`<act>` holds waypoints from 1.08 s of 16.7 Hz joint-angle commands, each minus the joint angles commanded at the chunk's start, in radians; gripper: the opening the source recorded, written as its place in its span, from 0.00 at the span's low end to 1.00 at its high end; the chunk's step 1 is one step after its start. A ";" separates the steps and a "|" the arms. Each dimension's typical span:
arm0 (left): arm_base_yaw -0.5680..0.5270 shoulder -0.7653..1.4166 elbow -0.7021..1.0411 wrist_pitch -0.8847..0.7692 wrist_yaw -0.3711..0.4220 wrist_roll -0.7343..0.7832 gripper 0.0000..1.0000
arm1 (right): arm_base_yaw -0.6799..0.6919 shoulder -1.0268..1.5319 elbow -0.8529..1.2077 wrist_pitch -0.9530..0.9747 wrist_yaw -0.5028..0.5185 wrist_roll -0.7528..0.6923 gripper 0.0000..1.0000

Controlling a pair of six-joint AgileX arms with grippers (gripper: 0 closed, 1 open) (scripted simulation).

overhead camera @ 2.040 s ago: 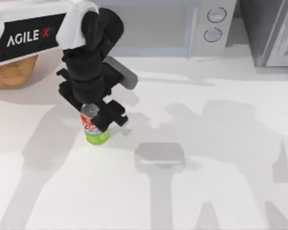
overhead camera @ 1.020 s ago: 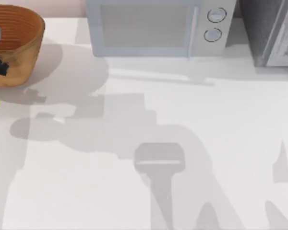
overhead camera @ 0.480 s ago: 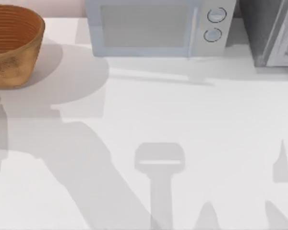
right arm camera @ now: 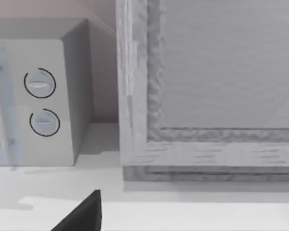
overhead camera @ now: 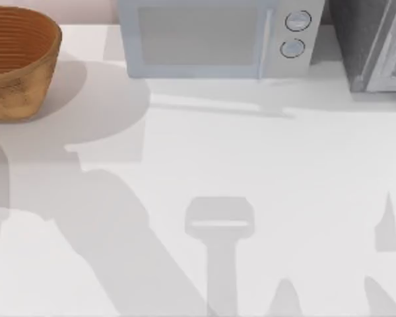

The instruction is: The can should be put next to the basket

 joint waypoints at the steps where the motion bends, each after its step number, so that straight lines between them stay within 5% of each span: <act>1: 0.010 -0.004 -0.001 0.002 0.002 0.010 0.00 | 0.000 0.000 0.000 0.000 0.000 0.000 1.00; 7: 0.064 0.030 -0.023 0.031 -0.010 0.016 0.00 | 0.000 0.000 0.000 0.000 0.000 0.000 1.00; 16: -0.014 0.042 -0.020 0.032 -0.017 -0.030 0.00 | 0.000 0.000 0.000 0.000 0.000 0.000 1.00; 18: -0.014 0.042 -0.020 0.032 -0.017 -0.030 0.15 | 0.000 0.000 0.000 0.000 0.000 0.000 1.00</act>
